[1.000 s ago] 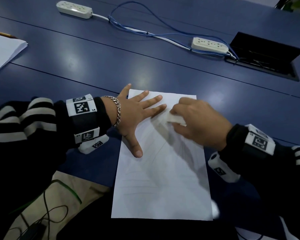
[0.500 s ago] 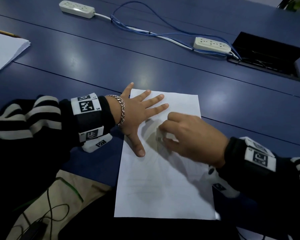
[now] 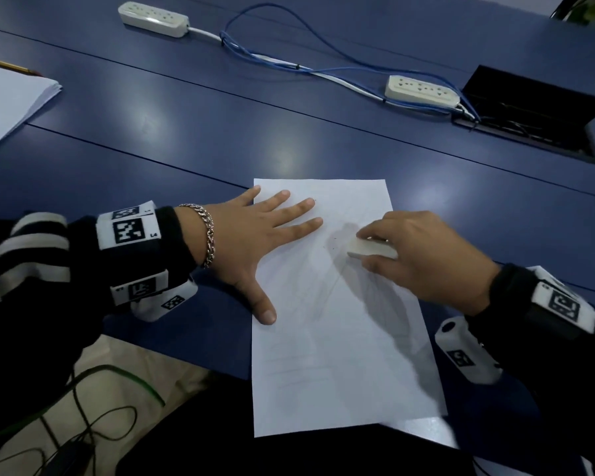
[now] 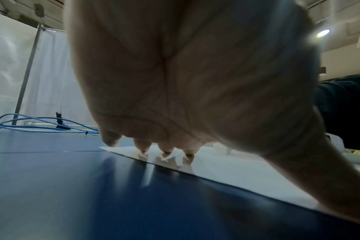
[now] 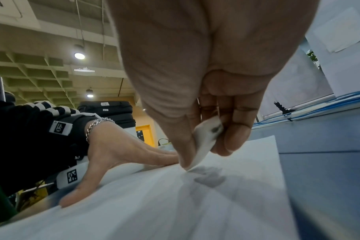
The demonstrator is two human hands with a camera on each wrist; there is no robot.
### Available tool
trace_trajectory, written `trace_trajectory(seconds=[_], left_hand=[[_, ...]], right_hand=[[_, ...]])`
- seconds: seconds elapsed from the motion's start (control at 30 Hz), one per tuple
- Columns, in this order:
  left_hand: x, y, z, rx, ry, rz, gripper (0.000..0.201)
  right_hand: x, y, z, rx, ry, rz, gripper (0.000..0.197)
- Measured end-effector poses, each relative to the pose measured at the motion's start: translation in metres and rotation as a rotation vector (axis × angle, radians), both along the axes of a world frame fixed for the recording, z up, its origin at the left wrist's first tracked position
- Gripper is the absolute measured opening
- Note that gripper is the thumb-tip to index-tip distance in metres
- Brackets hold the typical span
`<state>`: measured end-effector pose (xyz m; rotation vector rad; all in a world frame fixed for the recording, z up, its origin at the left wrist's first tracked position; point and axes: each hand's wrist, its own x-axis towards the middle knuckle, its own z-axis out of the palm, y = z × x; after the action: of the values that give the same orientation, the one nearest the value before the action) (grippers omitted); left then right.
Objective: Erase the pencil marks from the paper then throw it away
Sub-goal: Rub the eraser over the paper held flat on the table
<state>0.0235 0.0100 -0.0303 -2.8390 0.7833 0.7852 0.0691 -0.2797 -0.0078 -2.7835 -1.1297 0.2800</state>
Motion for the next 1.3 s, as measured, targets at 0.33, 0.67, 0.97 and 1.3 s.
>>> trace_trajectory(seconds=[0.33,0.67,0.97,1.3], left_hand=[[0.000,-0.007,0.003,0.068,-0.017,0.021,0.157],[-0.002,-0.007,0.005,0.057,-0.007,0.037,0.157],[-0.002,-0.009,0.007,0.073,-0.008,0.037,0.157],[-0.002,-0.009,0.008,0.066,0.010,0.049,0.157]], right_hand=[[-0.007,0.031,0.004,0.034,-0.031,0.045,0.036],[-0.010,0.032,0.012,-0.033,-0.054,0.104,0.050],[-0.035,0.040,0.009,-0.040,-0.014,0.202,0.051],[-0.041,0.039,0.014,-0.101,-0.002,0.289,0.050]])
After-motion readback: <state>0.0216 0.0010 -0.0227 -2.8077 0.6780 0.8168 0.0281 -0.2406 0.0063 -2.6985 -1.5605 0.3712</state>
